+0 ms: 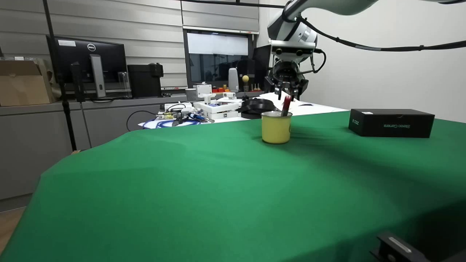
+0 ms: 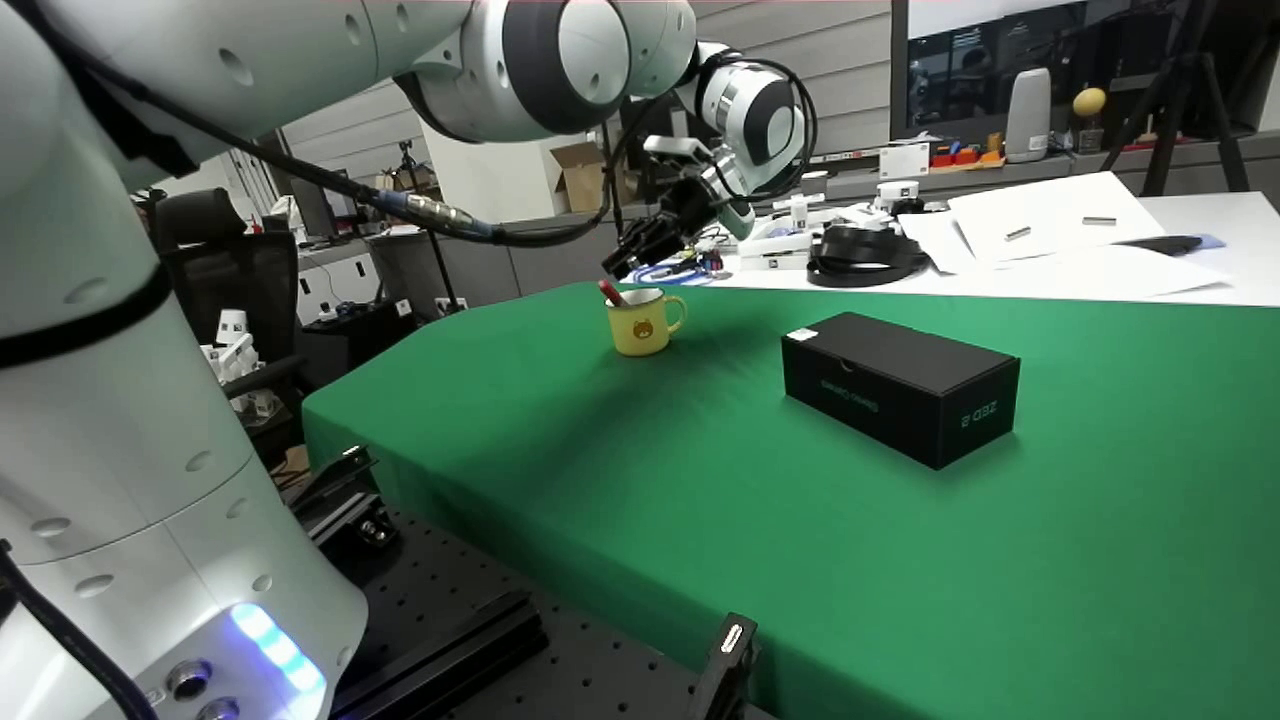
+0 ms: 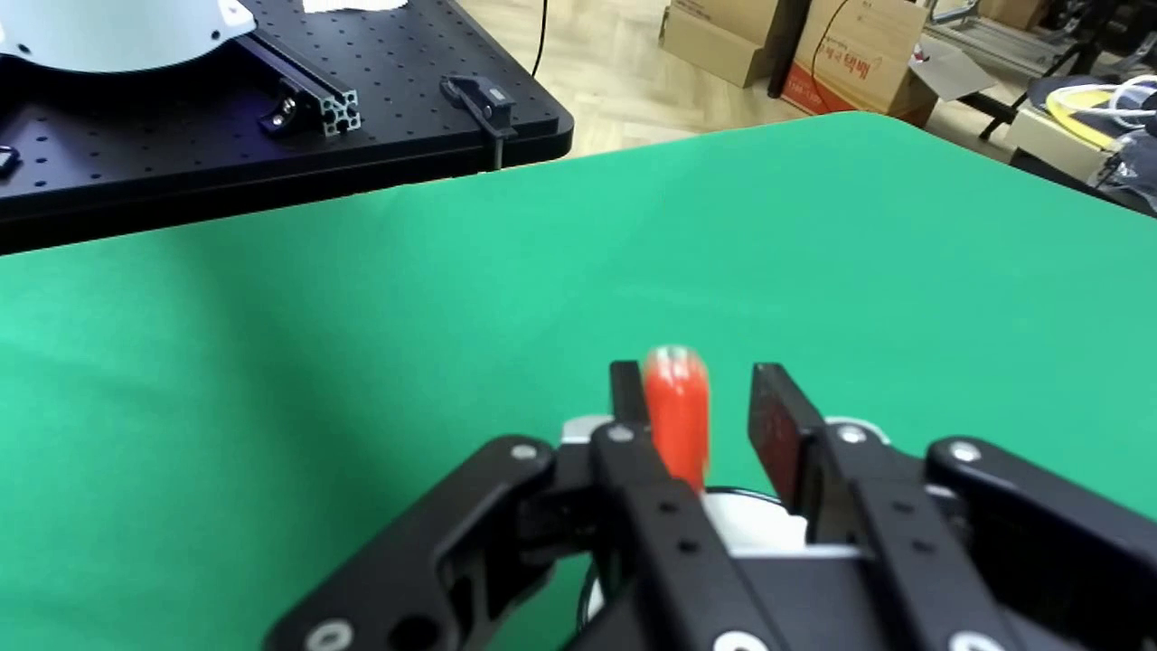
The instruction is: Place the red marker inside the yellow mug
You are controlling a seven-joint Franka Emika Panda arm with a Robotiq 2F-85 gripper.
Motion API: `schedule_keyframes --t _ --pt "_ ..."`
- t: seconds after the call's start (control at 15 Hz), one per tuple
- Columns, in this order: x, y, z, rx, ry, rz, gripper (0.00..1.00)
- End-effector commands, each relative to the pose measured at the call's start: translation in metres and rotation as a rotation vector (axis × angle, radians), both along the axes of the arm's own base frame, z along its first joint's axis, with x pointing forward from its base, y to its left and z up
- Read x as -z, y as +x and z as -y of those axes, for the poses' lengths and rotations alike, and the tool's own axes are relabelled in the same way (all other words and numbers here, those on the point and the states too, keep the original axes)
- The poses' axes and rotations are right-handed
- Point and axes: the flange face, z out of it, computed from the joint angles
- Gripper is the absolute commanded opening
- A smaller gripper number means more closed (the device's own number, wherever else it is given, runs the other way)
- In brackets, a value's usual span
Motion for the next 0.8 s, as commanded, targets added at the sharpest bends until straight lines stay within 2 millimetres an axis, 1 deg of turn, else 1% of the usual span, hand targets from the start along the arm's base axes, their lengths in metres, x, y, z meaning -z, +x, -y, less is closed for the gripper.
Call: schedule_keyframes --t 0.0,0.13,0.2,0.33,0.4,0.47,0.53,0.6,0.73 --pt "-0.033 0.008 0.002 -0.001 0.002 0.038 0.67" --pt "-0.054 0.011 0.001 -0.010 0.006 0.076 0.80" --pt "-0.063 0.013 0.001 -0.011 0.007 0.096 0.88" --pt "-0.079 0.014 0.003 -0.019 0.009 0.122 0.99" --pt "-0.084 0.015 0.006 -0.036 0.019 0.146 1.00" --pt "-0.067 0.014 0.001 -0.020 0.015 0.117 0.89" --pt "-0.073 0.015 0.001 -0.025 0.019 0.131 0.96" --pt "-0.077 0.015 0.002 -0.026 0.022 0.138 1.00" --pt "-0.078 0.015 0.002 -0.028 0.025 0.142 1.00"
